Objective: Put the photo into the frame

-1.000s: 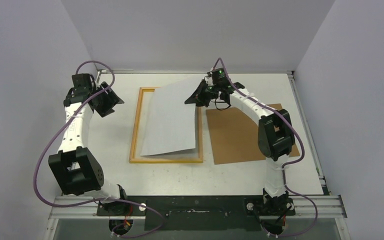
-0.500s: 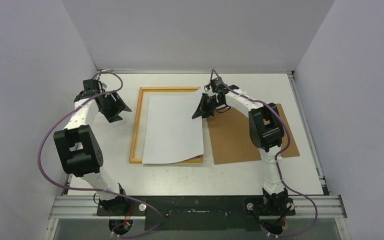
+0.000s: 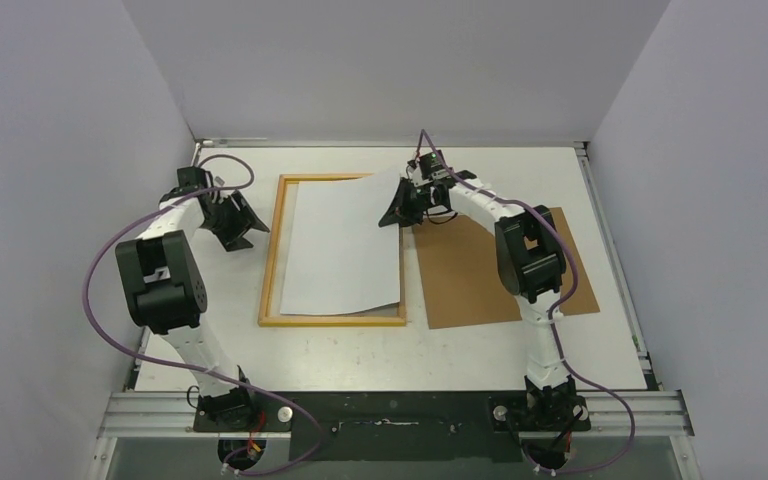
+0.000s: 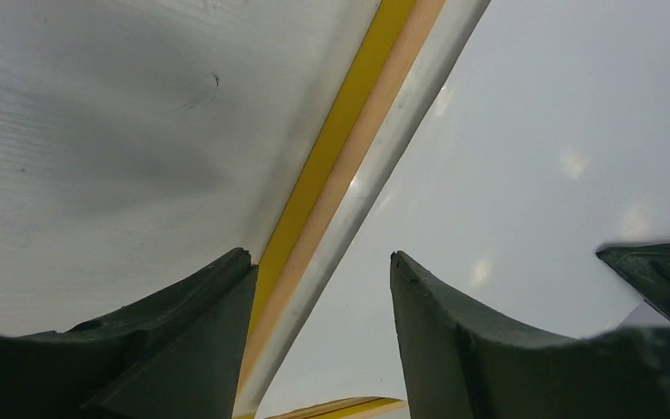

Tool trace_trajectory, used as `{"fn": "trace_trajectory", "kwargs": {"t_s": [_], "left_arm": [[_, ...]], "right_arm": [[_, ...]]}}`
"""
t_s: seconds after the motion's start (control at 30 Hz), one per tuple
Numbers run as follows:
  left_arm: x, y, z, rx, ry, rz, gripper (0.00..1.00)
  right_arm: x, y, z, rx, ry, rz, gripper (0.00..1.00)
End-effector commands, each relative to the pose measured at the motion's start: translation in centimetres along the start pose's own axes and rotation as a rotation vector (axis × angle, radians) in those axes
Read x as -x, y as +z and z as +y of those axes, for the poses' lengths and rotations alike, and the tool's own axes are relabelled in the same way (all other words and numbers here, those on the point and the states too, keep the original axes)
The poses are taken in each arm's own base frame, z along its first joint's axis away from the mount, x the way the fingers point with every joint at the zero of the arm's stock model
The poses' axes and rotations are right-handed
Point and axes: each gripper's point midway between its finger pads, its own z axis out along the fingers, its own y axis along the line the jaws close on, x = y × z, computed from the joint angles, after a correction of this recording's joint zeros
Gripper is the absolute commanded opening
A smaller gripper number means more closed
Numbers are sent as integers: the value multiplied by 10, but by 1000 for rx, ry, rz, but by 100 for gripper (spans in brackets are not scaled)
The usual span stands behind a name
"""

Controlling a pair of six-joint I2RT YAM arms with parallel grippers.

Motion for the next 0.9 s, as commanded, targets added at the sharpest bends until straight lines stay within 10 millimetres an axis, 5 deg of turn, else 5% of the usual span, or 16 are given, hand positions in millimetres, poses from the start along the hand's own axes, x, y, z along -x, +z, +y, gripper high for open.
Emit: {"fn": "trace_trajectory", "kwargs": {"t_s": [0.0, 0.47, 0.87], "left_arm": [[11, 8, -6, -41, 34, -16, 54], [-4, 35, 0, -31, 35, 69, 39], [-14, 44, 3, -9, 44, 103, 36]], "right_arm": [[16, -1, 29, 76, -88, -89, 0], [11, 20, 34, 90, -100, -47, 0], [9, 34, 34, 86, -113, -37, 4]]}}
